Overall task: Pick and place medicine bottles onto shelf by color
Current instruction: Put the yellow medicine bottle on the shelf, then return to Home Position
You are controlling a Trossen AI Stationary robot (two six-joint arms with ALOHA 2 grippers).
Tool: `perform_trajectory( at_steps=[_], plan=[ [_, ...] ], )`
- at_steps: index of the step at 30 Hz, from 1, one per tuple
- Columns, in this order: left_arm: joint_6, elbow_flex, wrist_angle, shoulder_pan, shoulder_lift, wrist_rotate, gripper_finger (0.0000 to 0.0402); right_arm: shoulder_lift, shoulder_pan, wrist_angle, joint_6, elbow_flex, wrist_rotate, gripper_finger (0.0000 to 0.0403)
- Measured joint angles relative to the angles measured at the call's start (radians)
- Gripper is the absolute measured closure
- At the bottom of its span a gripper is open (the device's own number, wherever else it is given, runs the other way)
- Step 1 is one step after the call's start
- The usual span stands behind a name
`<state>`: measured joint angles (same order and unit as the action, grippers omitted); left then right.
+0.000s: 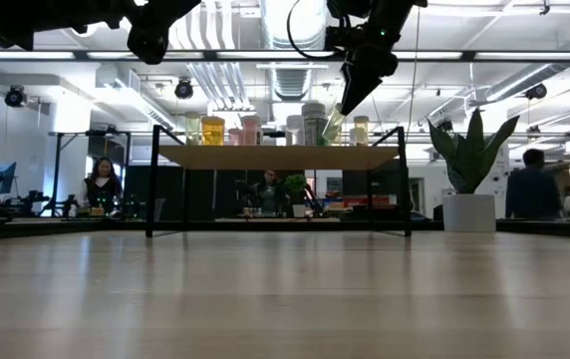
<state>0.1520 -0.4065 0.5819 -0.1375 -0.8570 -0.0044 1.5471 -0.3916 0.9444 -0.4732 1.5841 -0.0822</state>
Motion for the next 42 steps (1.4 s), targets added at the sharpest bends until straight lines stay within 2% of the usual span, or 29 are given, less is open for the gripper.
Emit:
perform_trajectory(
  at_steps=[27, 37, 42],
  plan=[
    [0.001, 0.0, 0.0, 0.0, 0.0, 0.0, 0.0162, 0.017, 0.0, -0.035, 0.028, 0.003, -0.028, 0.0249],
    [0.024, 0.0, -0.001, 0.0, 0.0, 0.0, 0.0162, 0.013, 0.001, 0.075, 0.062, 0.149, -0.048, 0.0239],
    [0.022, 0.0, -0.001, 0.0, 0.002, 0.0, 0.0162, -0.014, 0.003, 0.116, 0.098, 0.193, 0.017, 0.0239]
  ],
)
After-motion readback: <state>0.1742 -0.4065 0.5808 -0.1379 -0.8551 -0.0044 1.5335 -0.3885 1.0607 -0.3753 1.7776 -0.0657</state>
